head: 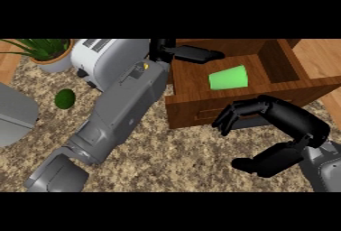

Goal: Pick up the cup, place it into the drawer and close the drawer

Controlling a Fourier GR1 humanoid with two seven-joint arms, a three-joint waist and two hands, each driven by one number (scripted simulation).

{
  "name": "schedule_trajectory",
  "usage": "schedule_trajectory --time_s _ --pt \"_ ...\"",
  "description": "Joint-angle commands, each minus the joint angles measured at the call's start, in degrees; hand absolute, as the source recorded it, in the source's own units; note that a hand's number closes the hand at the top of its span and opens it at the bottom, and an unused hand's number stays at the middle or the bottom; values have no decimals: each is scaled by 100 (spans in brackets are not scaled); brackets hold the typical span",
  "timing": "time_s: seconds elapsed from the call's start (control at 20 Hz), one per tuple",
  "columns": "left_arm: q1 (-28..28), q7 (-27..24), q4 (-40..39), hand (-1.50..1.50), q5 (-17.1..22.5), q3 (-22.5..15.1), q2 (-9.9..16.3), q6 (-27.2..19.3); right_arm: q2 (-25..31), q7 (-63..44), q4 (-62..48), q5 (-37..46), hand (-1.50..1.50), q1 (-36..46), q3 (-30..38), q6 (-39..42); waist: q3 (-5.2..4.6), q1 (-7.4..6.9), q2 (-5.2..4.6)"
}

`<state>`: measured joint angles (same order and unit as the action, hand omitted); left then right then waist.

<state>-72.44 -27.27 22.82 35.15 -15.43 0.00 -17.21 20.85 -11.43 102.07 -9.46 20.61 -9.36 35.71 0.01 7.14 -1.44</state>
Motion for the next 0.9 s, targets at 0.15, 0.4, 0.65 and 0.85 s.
schedule_trajectory --time_s 0.15,0.4,0.65,0.85 --pt "352 -413 105 -150 310 54 0 138 105 639 -287 2328 -150 -554 -626 -645 8 -472 67" --pt "440 -574 94 -150 273 216 0 250 -52 1282 -1638 3315 -150 -534 -1101 -1216 6 -698 78" --pt "955 -483 584 -150 336 244 220 544 -336 1861 -3478 3937 -150 63 -1365 -1621 7 -977 102" --pt "1195 -378 978 -150 295 193 302 453 -398 2522 -5126 4043 150 876 -914 -1994 15 -1115 88"
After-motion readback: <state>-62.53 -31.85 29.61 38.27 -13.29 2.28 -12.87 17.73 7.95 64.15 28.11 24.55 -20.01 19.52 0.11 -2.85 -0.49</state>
